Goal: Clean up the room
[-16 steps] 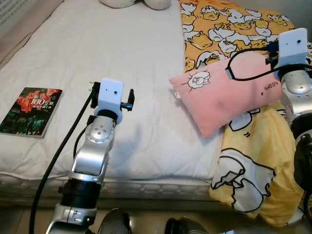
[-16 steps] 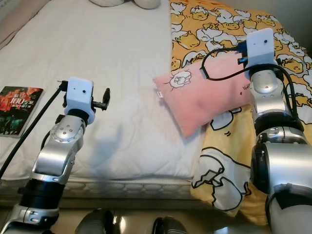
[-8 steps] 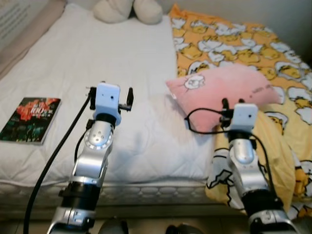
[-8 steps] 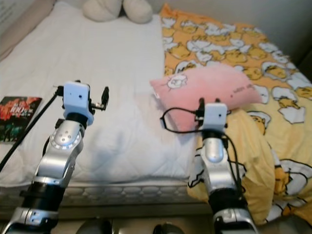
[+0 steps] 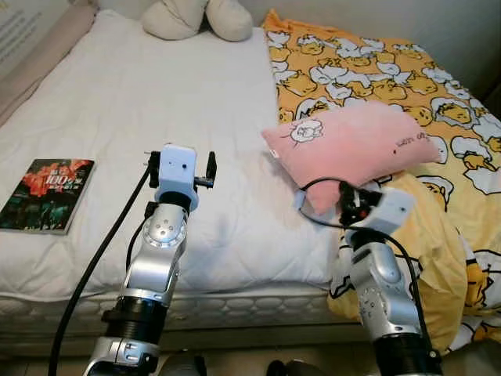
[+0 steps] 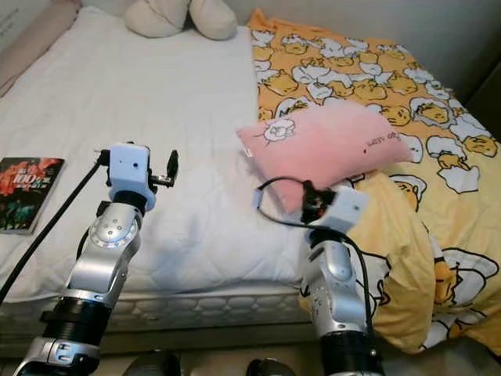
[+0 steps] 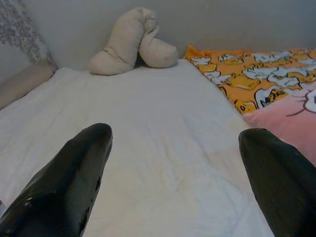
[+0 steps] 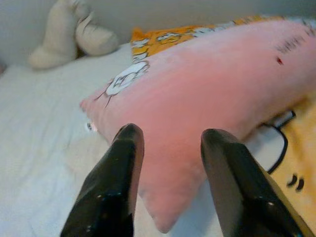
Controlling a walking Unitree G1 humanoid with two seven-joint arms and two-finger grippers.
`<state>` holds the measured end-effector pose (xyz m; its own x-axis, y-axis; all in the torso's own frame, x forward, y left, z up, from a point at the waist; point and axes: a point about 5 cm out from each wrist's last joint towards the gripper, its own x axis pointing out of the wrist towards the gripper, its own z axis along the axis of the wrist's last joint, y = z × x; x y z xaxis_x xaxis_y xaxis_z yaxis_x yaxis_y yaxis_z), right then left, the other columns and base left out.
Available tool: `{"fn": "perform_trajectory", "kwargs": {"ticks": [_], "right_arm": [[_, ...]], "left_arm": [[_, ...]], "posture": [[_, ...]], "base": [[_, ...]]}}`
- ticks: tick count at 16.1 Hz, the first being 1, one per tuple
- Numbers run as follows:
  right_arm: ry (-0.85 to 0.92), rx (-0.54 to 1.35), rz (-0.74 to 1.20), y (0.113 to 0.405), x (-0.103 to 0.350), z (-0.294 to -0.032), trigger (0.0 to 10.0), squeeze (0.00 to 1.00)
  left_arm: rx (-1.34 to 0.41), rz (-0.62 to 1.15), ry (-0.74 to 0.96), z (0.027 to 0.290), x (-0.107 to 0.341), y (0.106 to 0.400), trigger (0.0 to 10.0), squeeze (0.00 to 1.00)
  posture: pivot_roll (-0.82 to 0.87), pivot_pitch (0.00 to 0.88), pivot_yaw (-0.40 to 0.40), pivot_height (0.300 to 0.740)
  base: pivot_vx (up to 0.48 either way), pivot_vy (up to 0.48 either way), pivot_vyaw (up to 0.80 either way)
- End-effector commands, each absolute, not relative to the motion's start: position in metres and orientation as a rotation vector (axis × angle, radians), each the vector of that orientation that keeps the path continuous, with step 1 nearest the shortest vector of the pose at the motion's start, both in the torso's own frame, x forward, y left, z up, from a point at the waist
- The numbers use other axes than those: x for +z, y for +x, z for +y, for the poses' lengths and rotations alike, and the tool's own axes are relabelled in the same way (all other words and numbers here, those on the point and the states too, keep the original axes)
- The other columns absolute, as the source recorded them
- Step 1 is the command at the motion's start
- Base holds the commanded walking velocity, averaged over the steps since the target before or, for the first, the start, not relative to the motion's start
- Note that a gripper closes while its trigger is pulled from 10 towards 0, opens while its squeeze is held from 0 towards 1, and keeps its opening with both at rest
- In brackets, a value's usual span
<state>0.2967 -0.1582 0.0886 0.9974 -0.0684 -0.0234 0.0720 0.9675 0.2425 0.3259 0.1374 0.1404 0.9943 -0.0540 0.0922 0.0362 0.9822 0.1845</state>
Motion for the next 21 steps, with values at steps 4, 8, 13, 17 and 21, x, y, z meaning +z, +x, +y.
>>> {"fn": "perform_trajectory", "kwargs": {"ticks": [4, 8, 13, 17, 21], "right_arm": [[0.054, -0.063, -0.044, 0.292, 0.102, -0.167, 10.0, 1.00], [-0.011, -0.045, -0.053, 0.292, 0.104, -0.162, 10.0, 1.00], [-0.008, -0.040, -0.028, 0.294, 0.100, -0.160, 10.0, 0.00], [0.226, -0.078, 0.134, 0.296, 0.079, -0.156, 10.0, 0.00], [0.185, -0.149, 0.184, 0.289, 0.067, -0.163, 10.0, 0.00]], "left_arm": [[-0.017, -0.040, 0.139, 0.136, 0.130, 0.329, 10.0, 1.00], [-0.014, -0.035, 0.096, 0.139, 0.132, 0.336, 10.0, 1.00], [-0.031, -0.074, 0.114, 0.134, 0.138, 0.337, 10.0, 1.00], [-0.057, -0.144, 0.152, 0.129, 0.152, 0.339, 10.0, 0.00], [-0.017, -0.161, 0.145, 0.145, 0.159, 0.341, 10.0, 0.00]], "posture": [[0.01, 0.031, -0.050, 0.740], [0.00, 0.034, -0.052, 0.740], [0.00, 0.024, -0.052, 0.740], [0.01, 0.031, -0.050, 0.740], [0.03, 0.055, -0.049, 0.740]], "base": [[0.000, 0.000, 0.00], [0.420, 0.000, 0.00], [0.446, 0.000, 0.00], [0.189, 0.000, 0.00], [0.000, 0.000, 0.00]]}}
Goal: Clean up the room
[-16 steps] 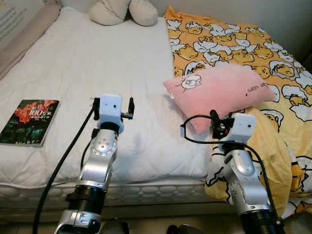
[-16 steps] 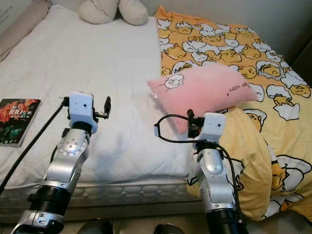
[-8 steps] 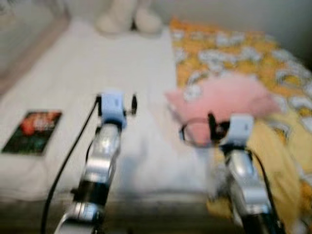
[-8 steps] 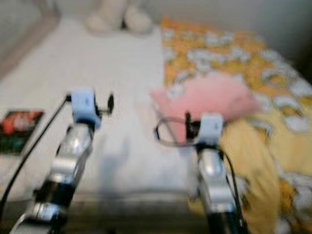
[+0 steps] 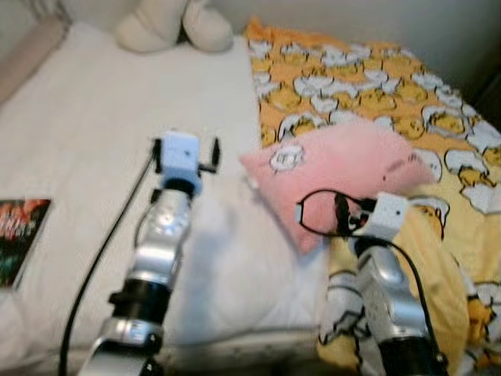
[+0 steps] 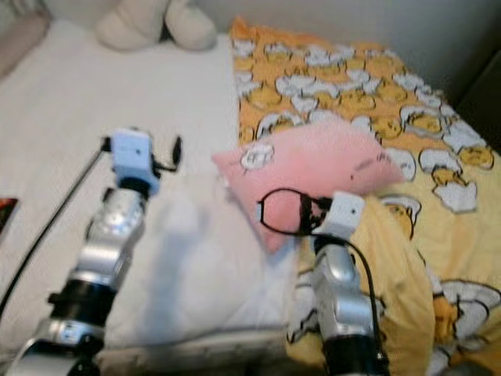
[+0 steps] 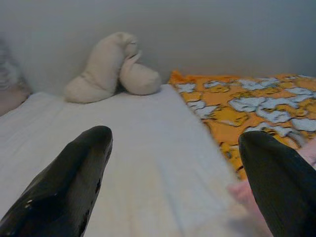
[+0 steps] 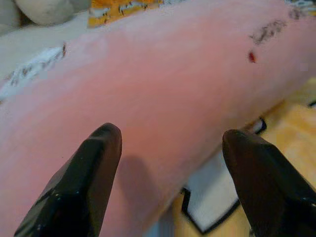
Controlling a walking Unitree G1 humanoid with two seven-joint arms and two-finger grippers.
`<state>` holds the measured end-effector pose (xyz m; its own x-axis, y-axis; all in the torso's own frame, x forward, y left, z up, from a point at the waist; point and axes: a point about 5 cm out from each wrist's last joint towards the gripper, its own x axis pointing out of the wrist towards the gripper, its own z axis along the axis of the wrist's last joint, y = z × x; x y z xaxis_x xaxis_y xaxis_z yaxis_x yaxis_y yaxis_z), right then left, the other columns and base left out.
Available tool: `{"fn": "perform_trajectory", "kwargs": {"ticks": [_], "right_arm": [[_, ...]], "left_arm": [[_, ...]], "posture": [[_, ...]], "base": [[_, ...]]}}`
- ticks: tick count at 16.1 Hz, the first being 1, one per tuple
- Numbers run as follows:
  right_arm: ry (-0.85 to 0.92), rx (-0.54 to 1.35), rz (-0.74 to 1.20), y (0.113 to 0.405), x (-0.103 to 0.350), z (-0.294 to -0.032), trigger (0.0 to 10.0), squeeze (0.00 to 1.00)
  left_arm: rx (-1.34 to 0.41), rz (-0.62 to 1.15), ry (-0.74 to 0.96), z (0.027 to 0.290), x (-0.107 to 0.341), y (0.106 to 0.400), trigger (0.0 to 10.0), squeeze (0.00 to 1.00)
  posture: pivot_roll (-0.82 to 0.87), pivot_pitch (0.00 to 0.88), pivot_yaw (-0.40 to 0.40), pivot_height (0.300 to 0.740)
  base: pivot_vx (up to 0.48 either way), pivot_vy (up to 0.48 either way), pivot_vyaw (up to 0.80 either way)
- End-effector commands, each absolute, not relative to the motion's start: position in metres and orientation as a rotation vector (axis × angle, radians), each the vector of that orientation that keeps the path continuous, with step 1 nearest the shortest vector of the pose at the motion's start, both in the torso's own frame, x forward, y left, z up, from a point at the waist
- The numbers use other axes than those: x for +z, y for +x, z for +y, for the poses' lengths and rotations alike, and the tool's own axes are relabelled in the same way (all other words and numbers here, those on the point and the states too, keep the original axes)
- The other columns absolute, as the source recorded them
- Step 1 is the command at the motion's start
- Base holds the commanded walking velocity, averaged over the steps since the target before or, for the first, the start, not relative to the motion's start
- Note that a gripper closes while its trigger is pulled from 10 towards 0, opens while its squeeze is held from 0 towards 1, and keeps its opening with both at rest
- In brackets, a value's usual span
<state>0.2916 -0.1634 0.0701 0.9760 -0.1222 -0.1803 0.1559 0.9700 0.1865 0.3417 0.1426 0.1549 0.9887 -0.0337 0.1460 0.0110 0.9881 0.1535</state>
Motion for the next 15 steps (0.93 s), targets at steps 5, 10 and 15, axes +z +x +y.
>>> {"fn": "perform_trajectory", "kwargs": {"ticks": [5, 10, 15], "right_arm": [[0.187, -0.128, 0.293, 0.293, 0.041, -0.158, 10.0, 0.00], [0.147, -0.043, 0.243, 0.325, 0.054, -0.133, 10.0, 0.00], [0.171, 0.052, 0.137, 0.337, 0.082, -0.114, 10.0, 0.00]], "left_arm": [[0.029, -0.171, 0.160, 0.155, 0.163, 0.341, 10.0, 0.00], [-0.002, -0.206, 0.206, 0.145, 0.169, 0.332, 10.0, 0.00], [-0.016, -0.206, 0.190, 0.143, 0.167, 0.314, 10.0, 0.00]], "posture": [[0.04, 0.097, -0.036, 0.740], [0.09, 0.175, -0.023, 0.740], [0.12, 0.207, -0.053, 0.740]], "base": [[0.000, 0.000, 0.00], [0.000, 0.000, 0.00], [0.000, 0.000, 0.00]]}}
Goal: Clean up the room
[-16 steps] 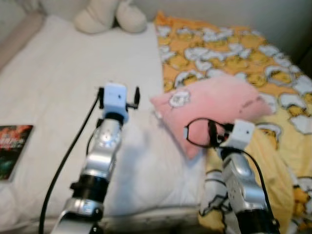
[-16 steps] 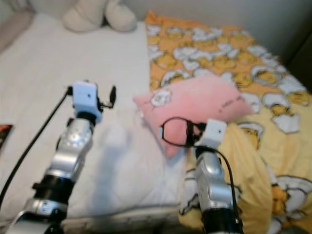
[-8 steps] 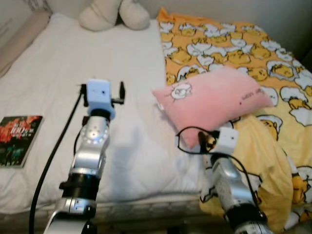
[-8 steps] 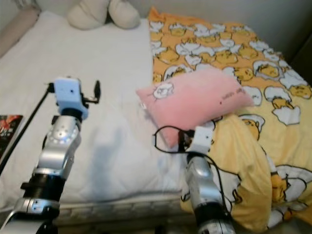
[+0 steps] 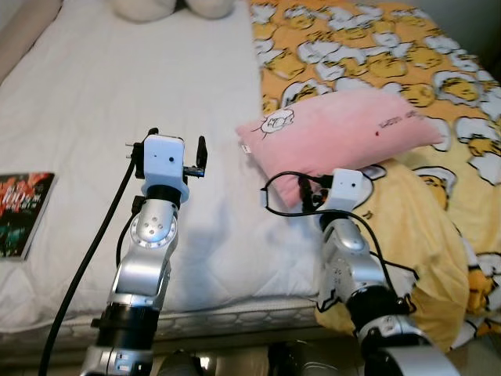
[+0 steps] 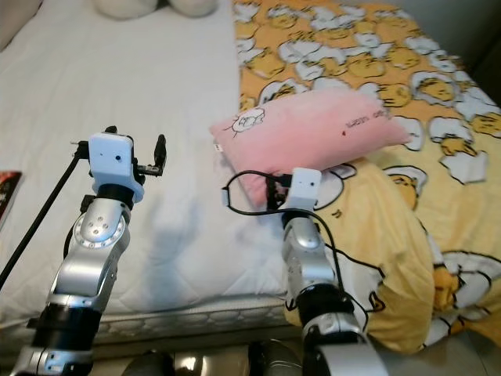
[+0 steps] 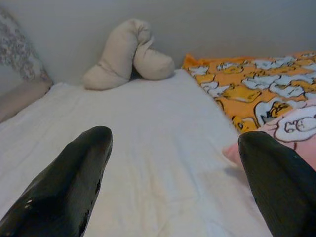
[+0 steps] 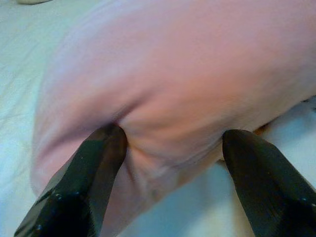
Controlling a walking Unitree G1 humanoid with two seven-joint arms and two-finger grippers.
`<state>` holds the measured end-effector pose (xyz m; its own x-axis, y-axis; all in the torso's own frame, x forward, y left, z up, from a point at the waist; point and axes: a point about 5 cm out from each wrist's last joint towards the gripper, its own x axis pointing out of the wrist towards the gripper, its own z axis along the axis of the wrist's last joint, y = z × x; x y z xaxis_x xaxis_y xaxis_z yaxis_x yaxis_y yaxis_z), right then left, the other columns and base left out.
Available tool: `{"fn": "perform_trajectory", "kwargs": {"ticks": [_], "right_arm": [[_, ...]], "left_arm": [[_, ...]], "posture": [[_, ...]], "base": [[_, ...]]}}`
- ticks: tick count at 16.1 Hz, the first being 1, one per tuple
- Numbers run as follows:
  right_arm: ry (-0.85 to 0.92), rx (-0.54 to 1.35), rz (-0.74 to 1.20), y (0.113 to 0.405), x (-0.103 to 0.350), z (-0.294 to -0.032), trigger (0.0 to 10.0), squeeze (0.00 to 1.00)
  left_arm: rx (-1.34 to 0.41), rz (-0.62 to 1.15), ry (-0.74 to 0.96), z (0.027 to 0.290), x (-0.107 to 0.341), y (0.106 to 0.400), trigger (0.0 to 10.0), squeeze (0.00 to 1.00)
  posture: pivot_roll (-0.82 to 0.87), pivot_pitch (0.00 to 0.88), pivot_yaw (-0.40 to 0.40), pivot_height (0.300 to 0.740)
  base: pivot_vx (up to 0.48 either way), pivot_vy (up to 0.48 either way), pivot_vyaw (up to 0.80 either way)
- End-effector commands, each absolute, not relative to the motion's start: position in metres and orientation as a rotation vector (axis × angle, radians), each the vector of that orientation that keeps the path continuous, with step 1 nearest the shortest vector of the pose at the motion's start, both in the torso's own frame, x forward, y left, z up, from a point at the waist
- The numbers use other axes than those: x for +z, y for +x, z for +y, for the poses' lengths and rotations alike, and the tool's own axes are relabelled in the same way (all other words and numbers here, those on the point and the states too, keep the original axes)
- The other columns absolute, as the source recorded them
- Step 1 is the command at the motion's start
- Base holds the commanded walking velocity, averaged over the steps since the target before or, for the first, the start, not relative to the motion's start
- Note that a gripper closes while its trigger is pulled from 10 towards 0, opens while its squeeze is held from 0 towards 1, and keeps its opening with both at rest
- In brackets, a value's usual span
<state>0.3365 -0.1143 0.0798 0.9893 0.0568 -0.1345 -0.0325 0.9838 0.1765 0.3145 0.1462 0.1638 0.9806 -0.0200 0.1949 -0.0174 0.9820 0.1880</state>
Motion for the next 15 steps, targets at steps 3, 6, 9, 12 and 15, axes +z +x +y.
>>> {"fn": "perform_trajectory", "kwargs": {"ticks": [3, 6, 9, 12, 15], "right_arm": [[0.181, 0.127, -0.025, 0.324, 0.108, -0.091, 10.0, 0.00], [0.187, 0.134, -0.037, 0.333, 0.111, -0.087, 10.0, 0.00], [0.175, 0.153, -0.059, 0.337, 0.121, -0.086, 10.0, 0.00], [0.206, 0.119, 0.061, 0.341, 0.102, -0.090, 10.0, 0.00], [0.279, 0.095, 0.235, 0.349, 0.079, -0.095, 0.0, 0.00]], "left_arm": [[-0.043, -0.198, 0.180, 0.135, 0.166, 0.305, 10.0, 0.00], [-0.063, -0.197, 0.182, 0.129, 0.166, 0.303, 10.0, 0.00], [-0.059, -0.209, 0.186, 0.129, 0.170, 0.302, 10.0, 0.00], [-0.053, -0.190, 0.178, 0.129, 0.167, 0.302, 10.0, 0.00], [-0.055, -0.186, 0.175, 0.127, 0.167, 0.304, 10.0, 0.00]], "posture": [[0.11, 0.211, -0.054, 0.740], [0.13, 0.208, -0.061, 0.740], [0.13, 0.203, -0.071, 0.740], [0.12, 0.200, -0.070, 0.740], [0.12, 0.195, -0.067, 0.740]], "base": [[0.000, 0.000, 0.00], [0.000, 0.000, 0.00], [0.000, 0.000, 0.00], [0.000, 0.000, 0.00], [0.000, 0.000, 0.00]]}}
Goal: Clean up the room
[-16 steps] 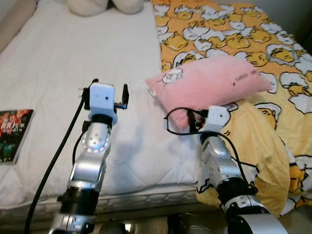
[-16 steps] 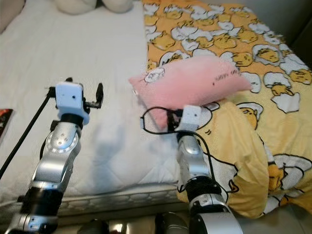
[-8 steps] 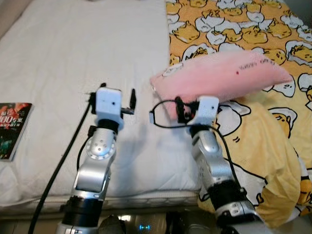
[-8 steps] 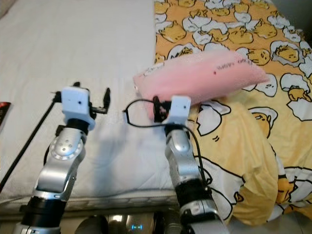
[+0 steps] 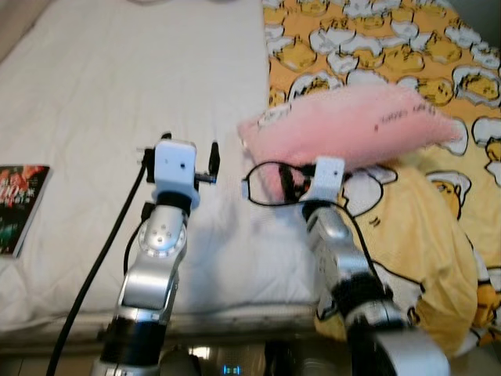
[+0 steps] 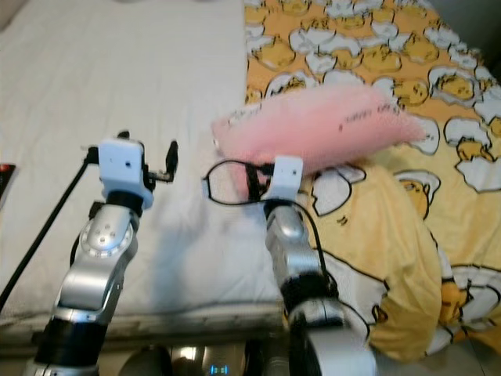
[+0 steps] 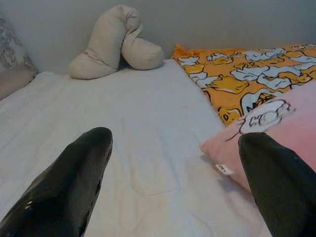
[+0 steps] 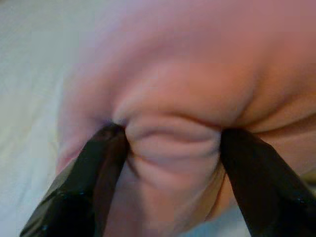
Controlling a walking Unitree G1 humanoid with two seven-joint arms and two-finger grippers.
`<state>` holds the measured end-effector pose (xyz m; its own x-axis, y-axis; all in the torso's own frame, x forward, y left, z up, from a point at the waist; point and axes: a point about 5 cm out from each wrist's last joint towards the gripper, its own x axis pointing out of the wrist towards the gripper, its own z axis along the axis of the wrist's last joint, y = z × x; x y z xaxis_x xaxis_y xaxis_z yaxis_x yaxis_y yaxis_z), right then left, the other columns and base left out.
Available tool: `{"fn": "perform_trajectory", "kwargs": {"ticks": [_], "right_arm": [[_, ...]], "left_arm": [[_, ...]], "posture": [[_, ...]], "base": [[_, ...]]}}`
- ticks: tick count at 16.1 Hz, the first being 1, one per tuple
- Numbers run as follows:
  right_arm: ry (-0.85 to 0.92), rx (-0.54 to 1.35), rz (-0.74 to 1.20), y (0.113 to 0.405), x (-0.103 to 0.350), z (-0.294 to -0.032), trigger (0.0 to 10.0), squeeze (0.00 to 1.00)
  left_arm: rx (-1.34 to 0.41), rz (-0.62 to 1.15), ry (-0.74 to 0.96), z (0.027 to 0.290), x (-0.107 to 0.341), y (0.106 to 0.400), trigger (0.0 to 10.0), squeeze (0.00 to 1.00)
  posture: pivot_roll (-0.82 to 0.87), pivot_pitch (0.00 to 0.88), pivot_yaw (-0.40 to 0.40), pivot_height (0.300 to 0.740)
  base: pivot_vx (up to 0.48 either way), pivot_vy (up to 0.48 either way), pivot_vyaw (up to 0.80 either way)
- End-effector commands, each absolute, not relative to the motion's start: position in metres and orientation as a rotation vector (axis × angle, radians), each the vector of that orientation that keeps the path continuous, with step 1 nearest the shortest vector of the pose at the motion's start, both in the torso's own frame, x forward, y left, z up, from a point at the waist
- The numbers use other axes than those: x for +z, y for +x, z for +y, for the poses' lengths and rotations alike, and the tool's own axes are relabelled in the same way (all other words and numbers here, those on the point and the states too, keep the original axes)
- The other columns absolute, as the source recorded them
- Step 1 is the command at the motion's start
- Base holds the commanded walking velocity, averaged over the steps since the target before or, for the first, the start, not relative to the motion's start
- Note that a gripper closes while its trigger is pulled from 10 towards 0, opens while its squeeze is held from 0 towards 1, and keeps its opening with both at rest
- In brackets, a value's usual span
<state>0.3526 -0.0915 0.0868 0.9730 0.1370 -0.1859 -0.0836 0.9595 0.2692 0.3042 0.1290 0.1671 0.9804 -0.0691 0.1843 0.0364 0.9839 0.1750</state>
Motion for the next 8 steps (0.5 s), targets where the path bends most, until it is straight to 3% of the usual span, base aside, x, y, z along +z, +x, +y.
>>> {"fn": "perform_trajectory", "kwargs": {"ticks": [1, 8], "right_arm": [[0.293, 0.098, 0.276, 0.352, 0.077, -0.095, 0.0, 0.00], [0.274, 0.135, 0.244, 0.361, 0.088, -0.092, 0.0, 0.00]], "left_arm": [[-0.055, -0.184, 0.174, 0.127, 0.168, 0.305, 10.0, 0.00], [-0.056, -0.180, 0.177, 0.127, 0.169, 0.309, 10.0, 0.00]], "posture": [[0.12, 0.194, -0.065, 0.740], [0.11, 0.194, -0.062, 0.740]], "base": [[0.000, 0.000, 0.00], [0.000, 0.000, 0.00]]}}
